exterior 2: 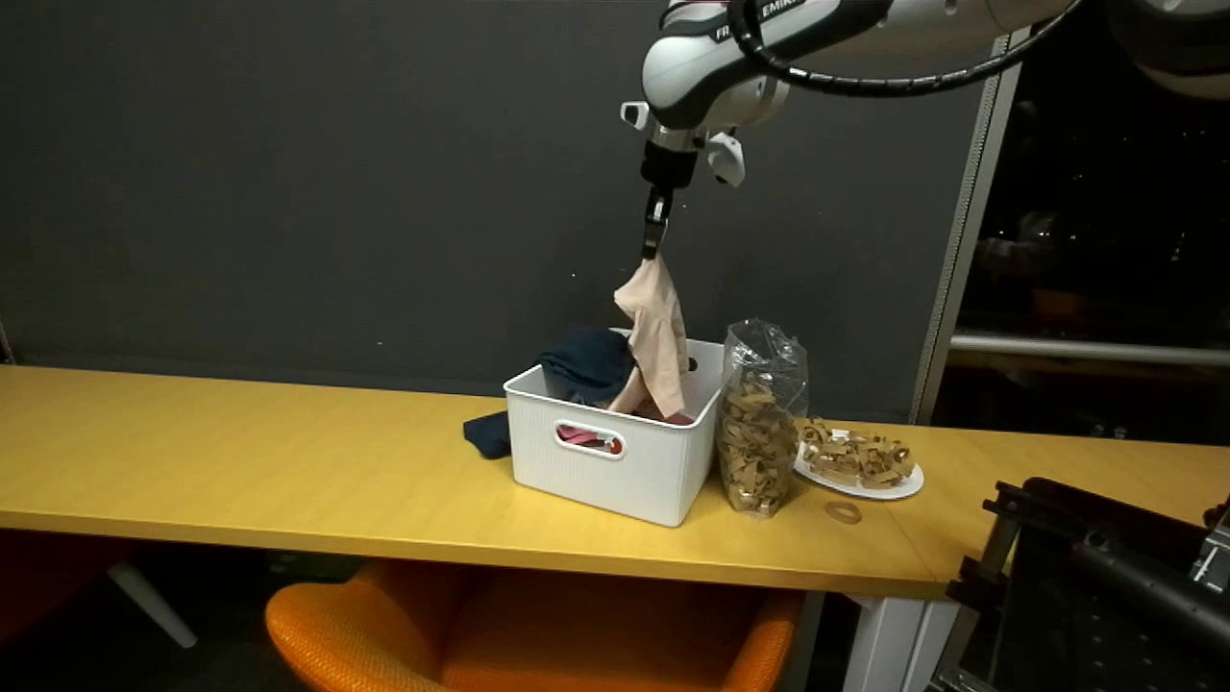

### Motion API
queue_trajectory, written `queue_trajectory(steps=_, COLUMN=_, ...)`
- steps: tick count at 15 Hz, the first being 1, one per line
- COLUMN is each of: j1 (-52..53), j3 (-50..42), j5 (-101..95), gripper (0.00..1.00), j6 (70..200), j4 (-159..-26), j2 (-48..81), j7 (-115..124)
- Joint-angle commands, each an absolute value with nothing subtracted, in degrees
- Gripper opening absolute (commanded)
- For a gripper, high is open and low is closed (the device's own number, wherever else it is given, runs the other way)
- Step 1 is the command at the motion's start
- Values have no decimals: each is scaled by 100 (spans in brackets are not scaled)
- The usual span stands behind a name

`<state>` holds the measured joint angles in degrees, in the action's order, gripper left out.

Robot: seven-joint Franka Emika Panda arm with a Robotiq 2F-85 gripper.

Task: Take the peach t-shirt out of the container and put it on the backrest of the chair.

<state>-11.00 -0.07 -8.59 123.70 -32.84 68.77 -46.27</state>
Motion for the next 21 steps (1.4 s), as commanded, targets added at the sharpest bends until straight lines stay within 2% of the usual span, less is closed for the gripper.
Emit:
queue_trajectory(steps=1, j1=-770, j3=-141, j5=-983, gripper=1, j6=11727, j4=-3606, j2=6242, j7=-4211)
queue_trajectory(steps=9, j1=-194, j3=306, j5=-617, gripper=1, j6=10009, j4=-3823, j2=5041, j7=-4140)
queue_trajectory(steps=12, j1=-4, j3=339, j5=-610, gripper=1, j6=9773, j4=-4106, j2=4581, j7=-3855)
queue_trajectory(steps=16, j1=335, j3=257, j5=-767, gripper=1, j6=10801, j4=-5051, j2=4114, j7=-3105)
queue_trajectory(steps=21, j1=947, j3=28, j5=-1169, gripper=1, j6=12675, j4=-6586, j2=3891, j7=-1341)
